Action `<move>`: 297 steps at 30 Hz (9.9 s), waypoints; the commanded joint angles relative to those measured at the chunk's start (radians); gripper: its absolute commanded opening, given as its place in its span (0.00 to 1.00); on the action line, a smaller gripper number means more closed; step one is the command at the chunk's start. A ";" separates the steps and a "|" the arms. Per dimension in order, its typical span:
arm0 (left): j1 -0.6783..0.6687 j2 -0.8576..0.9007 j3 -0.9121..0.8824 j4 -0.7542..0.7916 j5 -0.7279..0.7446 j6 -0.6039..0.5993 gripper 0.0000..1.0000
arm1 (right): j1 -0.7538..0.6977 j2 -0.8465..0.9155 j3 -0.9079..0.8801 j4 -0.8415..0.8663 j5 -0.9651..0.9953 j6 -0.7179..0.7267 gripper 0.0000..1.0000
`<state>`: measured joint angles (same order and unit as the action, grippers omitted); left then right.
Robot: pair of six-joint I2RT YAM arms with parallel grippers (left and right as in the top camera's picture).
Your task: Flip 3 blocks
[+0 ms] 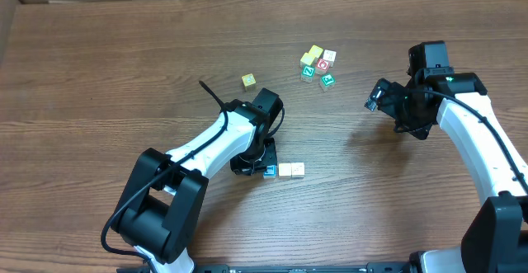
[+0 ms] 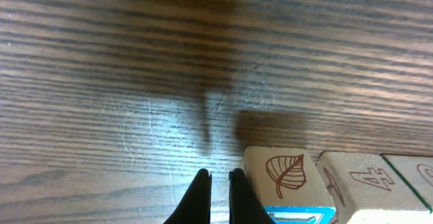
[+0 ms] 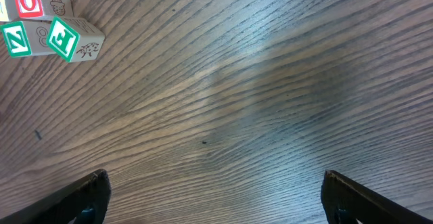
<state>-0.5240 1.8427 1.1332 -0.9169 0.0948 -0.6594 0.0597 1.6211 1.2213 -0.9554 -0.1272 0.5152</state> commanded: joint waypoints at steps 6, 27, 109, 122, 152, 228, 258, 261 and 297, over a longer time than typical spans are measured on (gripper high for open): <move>-0.034 -0.010 -0.005 0.018 0.010 -0.013 0.05 | -0.003 0.002 0.015 0.003 -0.005 -0.008 1.00; -0.007 -0.010 -0.005 -0.006 -0.077 -0.018 0.31 | -0.003 0.002 0.015 0.003 -0.005 -0.008 1.00; 0.019 -0.370 -0.384 0.211 -0.023 -0.163 0.04 | 0.401 0.006 -0.553 0.480 -0.031 0.237 0.07; 0.021 -0.179 -0.383 0.339 0.011 -0.148 0.04 | 0.389 0.006 -0.523 0.437 -0.069 0.248 0.04; 0.012 -0.178 -0.385 0.397 0.037 -0.078 0.04 | 0.419 0.011 -0.503 0.468 -0.017 0.248 0.04; -0.026 -0.178 -0.393 0.428 0.071 -0.081 0.04 | 0.529 0.011 -0.504 0.603 -0.130 0.245 0.08; -0.026 -0.178 -0.393 0.475 0.028 -0.076 0.04 | 0.529 0.011 -0.504 0.575 -0.211 0.269 0.04; -0.026 -0.178 -0.393 0.481 0.025 -0.069 0.04 | 0.529 0.011 -0.504 0.571 -0.212 0.298 0.04; 0.041 -0.178 -0.392 0.538 0.014 0.002 0.04 | 0.541 0.011 -0.504 0.573 -0.211 0.403 0.04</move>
<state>-0.4900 1.6329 0.7689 -0.3832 0.1310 -0.6792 0.5846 1.6264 0.7273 -0.3927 -0.3336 0.8967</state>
